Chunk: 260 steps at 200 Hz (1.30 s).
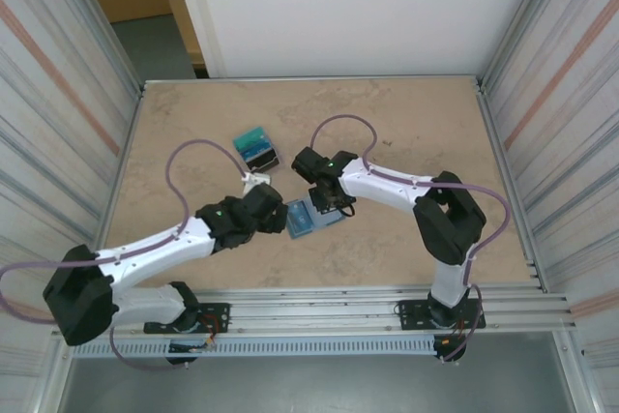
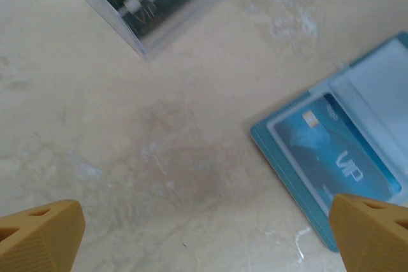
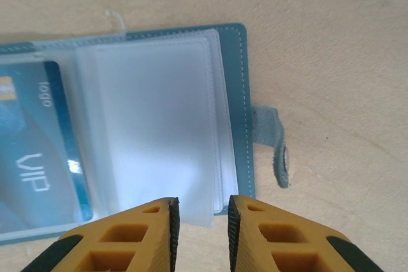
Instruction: Take the credit cards out of the card holder
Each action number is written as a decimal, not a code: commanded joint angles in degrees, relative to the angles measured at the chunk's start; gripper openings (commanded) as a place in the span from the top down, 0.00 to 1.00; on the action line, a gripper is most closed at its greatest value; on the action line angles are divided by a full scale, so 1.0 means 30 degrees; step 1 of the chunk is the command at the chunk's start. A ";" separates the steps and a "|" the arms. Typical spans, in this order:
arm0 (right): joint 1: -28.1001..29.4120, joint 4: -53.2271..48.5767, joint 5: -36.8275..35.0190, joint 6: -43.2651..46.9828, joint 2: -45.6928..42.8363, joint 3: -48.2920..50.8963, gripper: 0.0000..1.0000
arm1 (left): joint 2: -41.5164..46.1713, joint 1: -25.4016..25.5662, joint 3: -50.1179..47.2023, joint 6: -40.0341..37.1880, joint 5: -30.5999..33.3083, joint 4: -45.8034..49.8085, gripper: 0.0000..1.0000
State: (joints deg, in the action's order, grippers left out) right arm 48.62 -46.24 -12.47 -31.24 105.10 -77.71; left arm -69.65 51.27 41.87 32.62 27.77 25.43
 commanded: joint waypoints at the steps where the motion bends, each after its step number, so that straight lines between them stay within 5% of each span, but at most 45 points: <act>1: -0.0512 0.0156 0.0767 -0.0653 -0.1283 -0.0052 0.73 | -0.1104 0.0690 0.0165 0.2992 0.1572 0.0871 0.01; 94: -0.1478 0.3936 0.7145 -0.1375 -0.0451 0.1001 0.76 | -0.3929 -0.0389 -0.0605 0.3872 -0.1081 -0.2258 0.01; 147: -0.1109 0.4348 0.7730 -0.1507 0.0500 0.1016 0.76 | -0.5948 -0.0780 -0.0020 0.3688 -0.0947 -0.2094 0.01; 260: -0.0982 0.4947 0.8390 -0.2037 0.1883 0.1374 0.74 | -0.5307 -0.1210 0.0023 0.3394 -0.1237 -0.1854 0.01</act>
State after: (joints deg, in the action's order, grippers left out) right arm 45.41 -31.27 12.08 -35.99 109.78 -74.74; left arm -87.44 47.83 40.80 43.16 23.97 19.03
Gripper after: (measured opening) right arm 0.262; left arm 0.987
